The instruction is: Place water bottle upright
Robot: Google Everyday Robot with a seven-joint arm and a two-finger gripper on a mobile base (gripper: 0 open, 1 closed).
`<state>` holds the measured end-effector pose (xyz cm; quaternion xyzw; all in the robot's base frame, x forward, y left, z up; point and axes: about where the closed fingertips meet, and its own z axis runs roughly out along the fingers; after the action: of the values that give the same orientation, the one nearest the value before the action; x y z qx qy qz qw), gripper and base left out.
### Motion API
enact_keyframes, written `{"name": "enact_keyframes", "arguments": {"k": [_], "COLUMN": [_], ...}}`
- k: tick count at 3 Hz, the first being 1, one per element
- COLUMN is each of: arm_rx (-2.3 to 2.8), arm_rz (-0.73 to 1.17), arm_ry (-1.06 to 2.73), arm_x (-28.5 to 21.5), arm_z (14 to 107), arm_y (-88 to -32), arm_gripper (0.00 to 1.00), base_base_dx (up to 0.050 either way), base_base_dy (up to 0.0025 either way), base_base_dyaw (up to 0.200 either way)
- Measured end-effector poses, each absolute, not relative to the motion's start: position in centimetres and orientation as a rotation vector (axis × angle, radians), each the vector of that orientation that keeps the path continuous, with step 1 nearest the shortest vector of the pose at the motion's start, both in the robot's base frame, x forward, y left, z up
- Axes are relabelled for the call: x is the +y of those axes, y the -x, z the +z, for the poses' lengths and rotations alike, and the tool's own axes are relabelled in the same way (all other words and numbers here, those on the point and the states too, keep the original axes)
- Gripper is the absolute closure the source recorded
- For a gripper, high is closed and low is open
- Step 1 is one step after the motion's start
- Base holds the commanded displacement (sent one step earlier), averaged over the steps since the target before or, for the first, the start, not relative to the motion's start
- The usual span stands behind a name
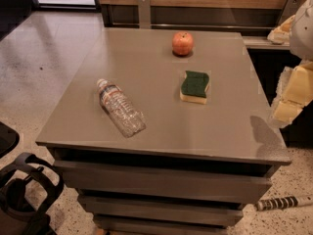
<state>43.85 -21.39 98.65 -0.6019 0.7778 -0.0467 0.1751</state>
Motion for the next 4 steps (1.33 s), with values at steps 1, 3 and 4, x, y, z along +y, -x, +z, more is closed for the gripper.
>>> {"name": "enact_keyframes", "arguments": {"k": [1,3,4], "arm_rx": [2.204,2.134,2.118], "arm_rz": [-0.132,-0.014,0.051], "arm_ry": [1.705,1.726,1.728], "arm_x": [-21.4,-14.5,-9.9], "arm_z": [98.6,101.1,101.1], "arm_y": [-43.8,-45.3,-46.3], "arm_gripper": [0.0,0.0,0.0], "base_base_dx": [0.0,0.0,0.0], "base_base_dy": [0.0,0.0,0.0], "base_base_dyaw": [0.0,0.0,0.0]}}
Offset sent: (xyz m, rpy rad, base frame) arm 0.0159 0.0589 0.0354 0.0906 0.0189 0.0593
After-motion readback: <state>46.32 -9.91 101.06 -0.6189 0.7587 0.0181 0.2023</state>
